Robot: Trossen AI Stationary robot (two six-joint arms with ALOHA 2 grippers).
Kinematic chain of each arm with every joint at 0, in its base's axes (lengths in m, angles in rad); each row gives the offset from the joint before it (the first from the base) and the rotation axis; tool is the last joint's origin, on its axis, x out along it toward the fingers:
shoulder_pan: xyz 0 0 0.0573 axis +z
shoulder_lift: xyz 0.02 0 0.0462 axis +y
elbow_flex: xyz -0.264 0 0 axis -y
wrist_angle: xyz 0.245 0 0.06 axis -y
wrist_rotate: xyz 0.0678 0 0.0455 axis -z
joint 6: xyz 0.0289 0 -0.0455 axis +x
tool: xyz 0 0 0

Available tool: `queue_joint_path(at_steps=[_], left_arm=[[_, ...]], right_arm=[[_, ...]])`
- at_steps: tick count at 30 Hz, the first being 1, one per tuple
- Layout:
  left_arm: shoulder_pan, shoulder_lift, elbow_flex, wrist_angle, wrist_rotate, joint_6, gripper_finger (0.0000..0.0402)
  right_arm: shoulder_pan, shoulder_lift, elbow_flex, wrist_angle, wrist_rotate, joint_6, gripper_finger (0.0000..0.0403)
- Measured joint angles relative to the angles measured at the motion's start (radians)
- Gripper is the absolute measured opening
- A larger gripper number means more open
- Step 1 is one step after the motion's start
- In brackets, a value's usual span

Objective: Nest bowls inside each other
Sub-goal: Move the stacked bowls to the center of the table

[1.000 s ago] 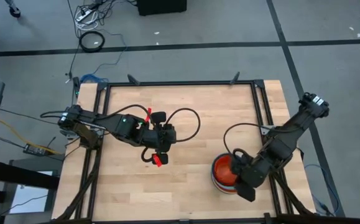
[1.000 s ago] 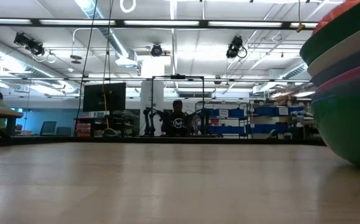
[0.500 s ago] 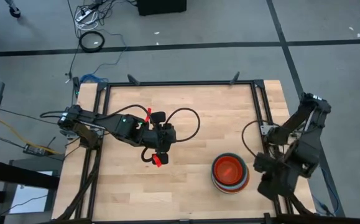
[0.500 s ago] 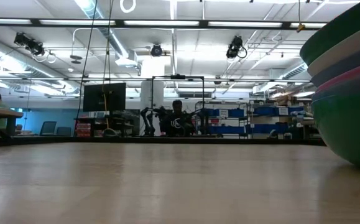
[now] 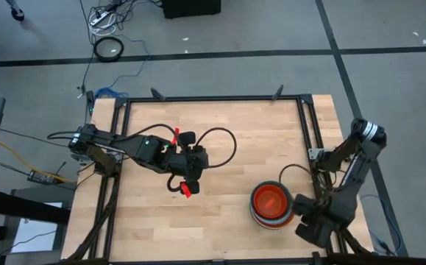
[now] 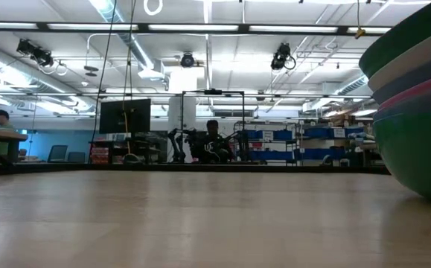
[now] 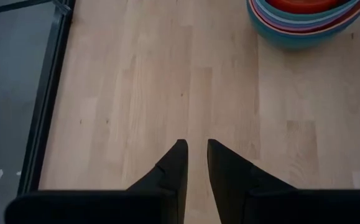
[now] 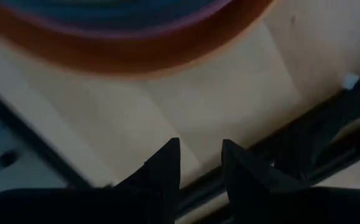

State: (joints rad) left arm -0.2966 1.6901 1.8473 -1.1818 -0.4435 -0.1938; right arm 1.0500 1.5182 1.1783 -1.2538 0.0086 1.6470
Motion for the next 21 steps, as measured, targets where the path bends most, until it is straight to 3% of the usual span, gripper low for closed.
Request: queue_joint_path(at_steps=[11, 21], left_arm=[[0.000, 0.000, 0.000, 0.005, -0.008, -0.002, 0.0070], [0.000, 0.000, 0.000, 0.009, -0.016, 0.003, 0.0070]], right_arm=[[-0.070, 0.067, -0.012, 0.043, 0.149, -0.066, 0.0105], [-0.249, 0.067, -0.012, 0.106, 0.272, -0.219, 0.0105]])
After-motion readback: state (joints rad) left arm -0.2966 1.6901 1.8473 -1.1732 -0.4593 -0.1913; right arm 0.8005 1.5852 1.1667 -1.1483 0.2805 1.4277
